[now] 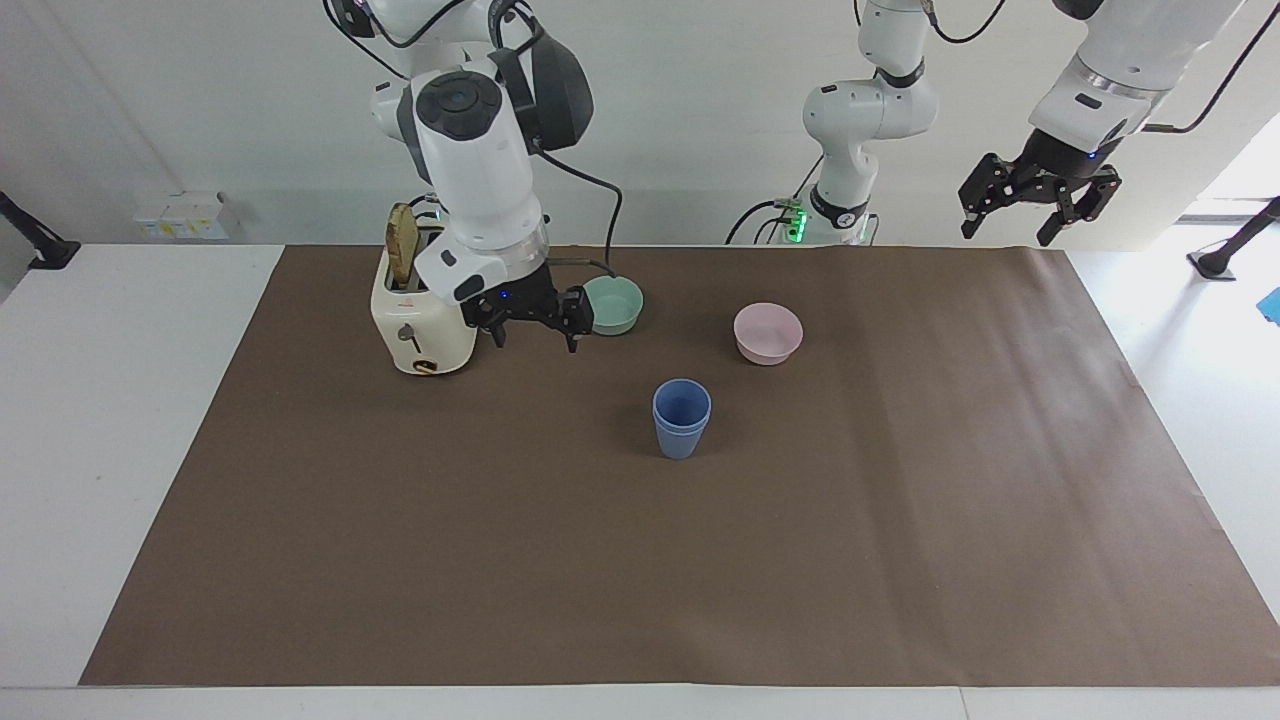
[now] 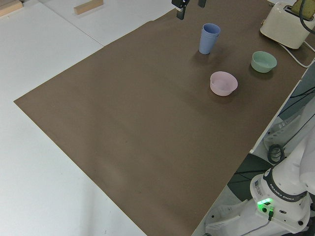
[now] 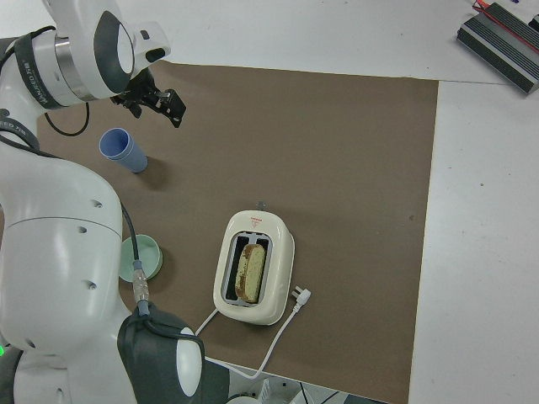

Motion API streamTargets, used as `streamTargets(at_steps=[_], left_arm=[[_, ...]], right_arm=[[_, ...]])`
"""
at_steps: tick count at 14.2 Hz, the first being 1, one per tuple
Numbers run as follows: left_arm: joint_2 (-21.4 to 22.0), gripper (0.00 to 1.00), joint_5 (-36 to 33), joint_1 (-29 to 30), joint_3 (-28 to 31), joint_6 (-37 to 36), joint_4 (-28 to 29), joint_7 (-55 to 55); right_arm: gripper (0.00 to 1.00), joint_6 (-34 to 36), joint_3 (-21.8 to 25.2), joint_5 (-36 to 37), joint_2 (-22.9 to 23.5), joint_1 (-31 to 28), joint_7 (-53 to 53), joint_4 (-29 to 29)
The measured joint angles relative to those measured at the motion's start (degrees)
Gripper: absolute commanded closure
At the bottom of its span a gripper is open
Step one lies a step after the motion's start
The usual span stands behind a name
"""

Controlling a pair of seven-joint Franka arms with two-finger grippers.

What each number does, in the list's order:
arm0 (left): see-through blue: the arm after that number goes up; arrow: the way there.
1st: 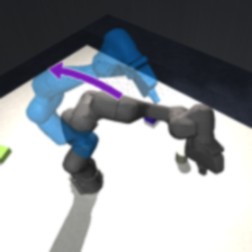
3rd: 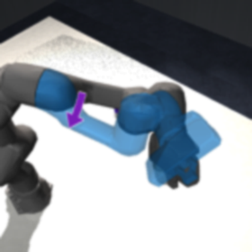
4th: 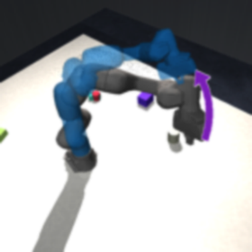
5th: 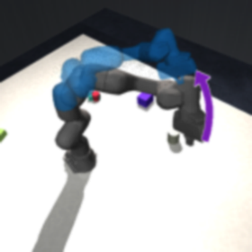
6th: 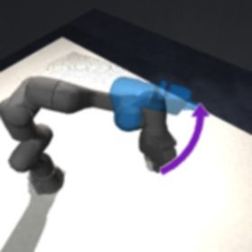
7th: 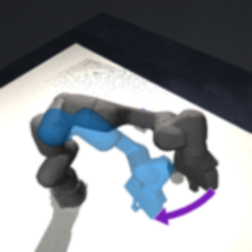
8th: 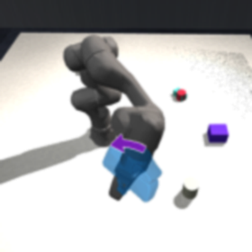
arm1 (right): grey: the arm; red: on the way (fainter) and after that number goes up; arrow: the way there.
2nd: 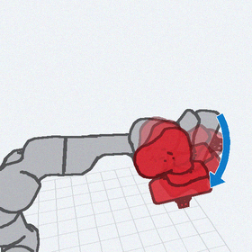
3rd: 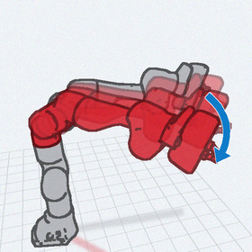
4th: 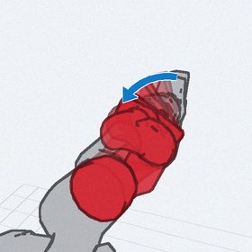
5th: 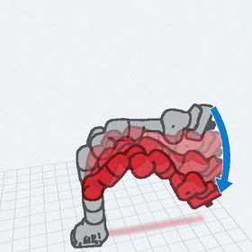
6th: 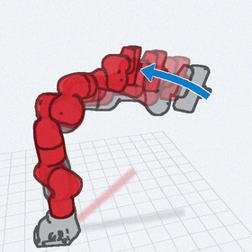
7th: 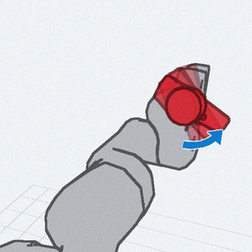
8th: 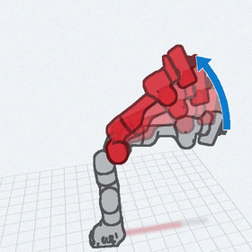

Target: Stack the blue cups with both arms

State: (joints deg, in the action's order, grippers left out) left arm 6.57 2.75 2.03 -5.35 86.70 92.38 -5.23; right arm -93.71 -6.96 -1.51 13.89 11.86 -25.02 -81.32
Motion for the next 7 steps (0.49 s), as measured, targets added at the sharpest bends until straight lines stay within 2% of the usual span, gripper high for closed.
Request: streamTargets(at_steps=[7], left_arm=[[-0.1, 0.00, -0.4, 0.0, 0.2, 0.0, 0.5, 0.0]], right_arm=[[0.00, 11.8, 0.1, 1.3, -7.2, -7.7, 15.8, 0.6]])
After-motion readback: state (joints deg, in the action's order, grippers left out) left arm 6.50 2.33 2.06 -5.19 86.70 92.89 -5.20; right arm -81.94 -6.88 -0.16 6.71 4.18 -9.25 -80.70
